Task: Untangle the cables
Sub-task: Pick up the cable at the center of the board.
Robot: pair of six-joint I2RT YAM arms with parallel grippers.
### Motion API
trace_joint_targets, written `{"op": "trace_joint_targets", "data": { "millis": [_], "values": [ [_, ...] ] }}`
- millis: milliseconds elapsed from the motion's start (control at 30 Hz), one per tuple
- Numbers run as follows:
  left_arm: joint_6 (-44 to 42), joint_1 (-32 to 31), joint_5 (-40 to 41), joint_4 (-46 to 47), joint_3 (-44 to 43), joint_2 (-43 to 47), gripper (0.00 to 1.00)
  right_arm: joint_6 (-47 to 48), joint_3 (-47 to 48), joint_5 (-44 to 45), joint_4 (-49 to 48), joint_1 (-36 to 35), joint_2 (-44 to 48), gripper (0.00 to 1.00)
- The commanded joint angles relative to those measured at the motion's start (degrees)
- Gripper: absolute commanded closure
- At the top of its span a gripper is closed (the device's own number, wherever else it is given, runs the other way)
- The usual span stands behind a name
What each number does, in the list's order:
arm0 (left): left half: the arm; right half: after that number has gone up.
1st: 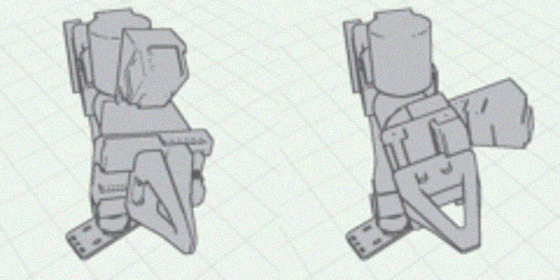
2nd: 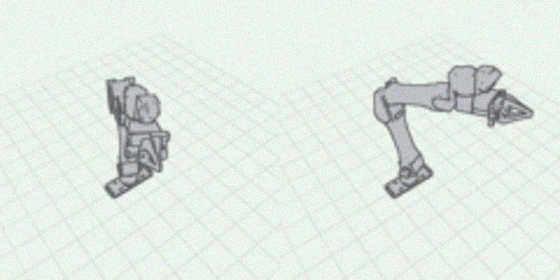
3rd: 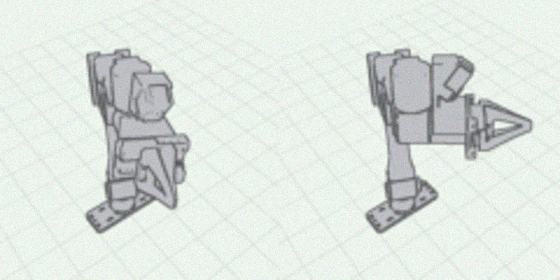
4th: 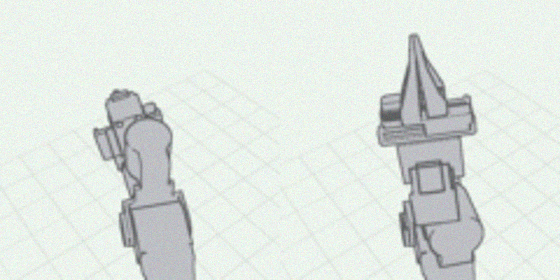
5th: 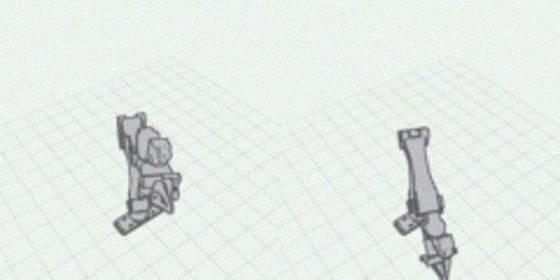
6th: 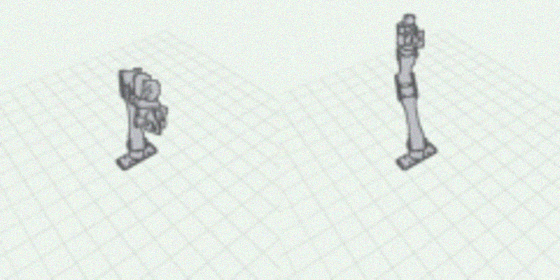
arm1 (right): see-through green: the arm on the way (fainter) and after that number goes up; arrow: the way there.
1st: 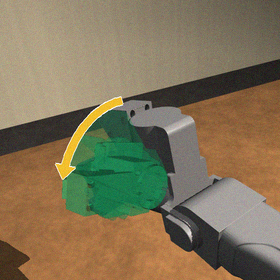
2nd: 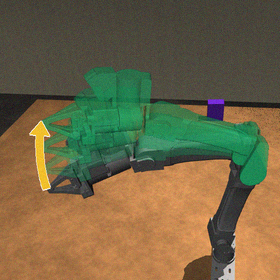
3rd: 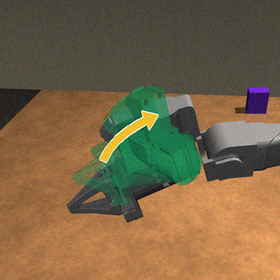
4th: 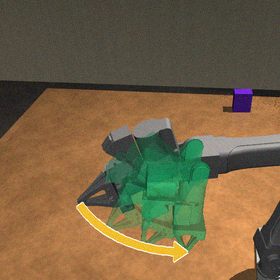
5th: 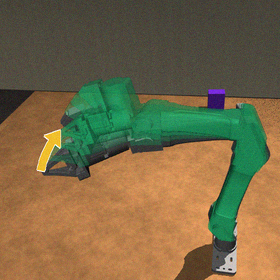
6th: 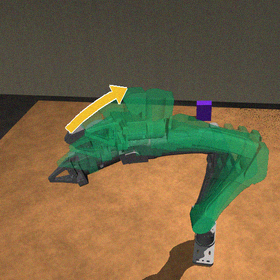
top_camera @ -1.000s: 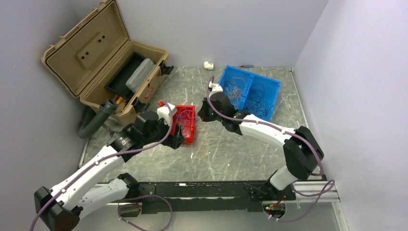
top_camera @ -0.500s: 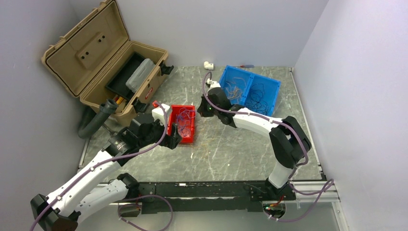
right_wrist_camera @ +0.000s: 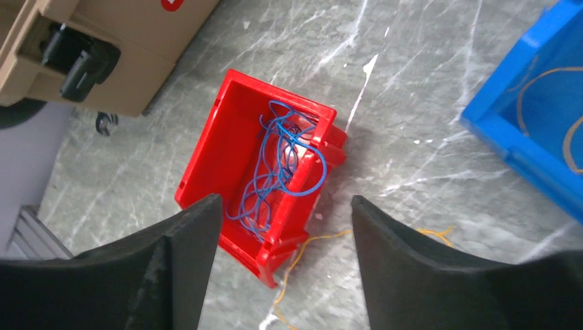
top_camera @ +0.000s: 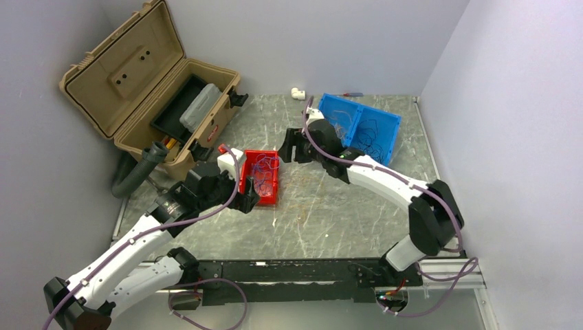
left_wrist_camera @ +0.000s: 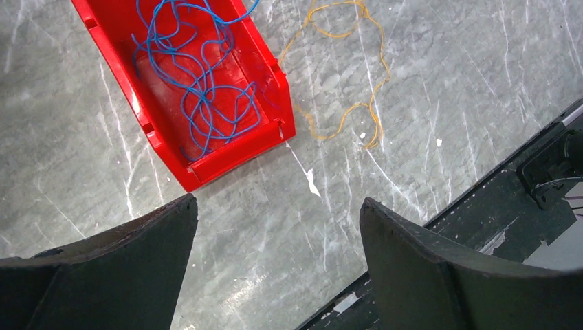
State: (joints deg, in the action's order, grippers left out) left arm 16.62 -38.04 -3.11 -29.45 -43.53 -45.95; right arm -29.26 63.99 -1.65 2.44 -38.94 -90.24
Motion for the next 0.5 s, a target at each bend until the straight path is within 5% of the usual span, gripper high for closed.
{"op": "trace_joint_targets", "data": {
  "millis": [0,100,467],
  "values": [
    [-1.21,0.30,0.57,0.56,-0.21,1.00,0.09,0.63,-2.13,-0.03,3.57,1.67,9.27,0.17],
    [-1.32,0.38,0.65,0.45,0.05,1.25,0.09,0.14,-5.96,-0.85,5.98,3.83,15.00,0.01],
    [-1.33,0.39,0.21,0.92,-0.15,1.49,0.09,-11.55,-23.40,-2.89,14.21,8.57,31.25,0.00]
  ]
}}
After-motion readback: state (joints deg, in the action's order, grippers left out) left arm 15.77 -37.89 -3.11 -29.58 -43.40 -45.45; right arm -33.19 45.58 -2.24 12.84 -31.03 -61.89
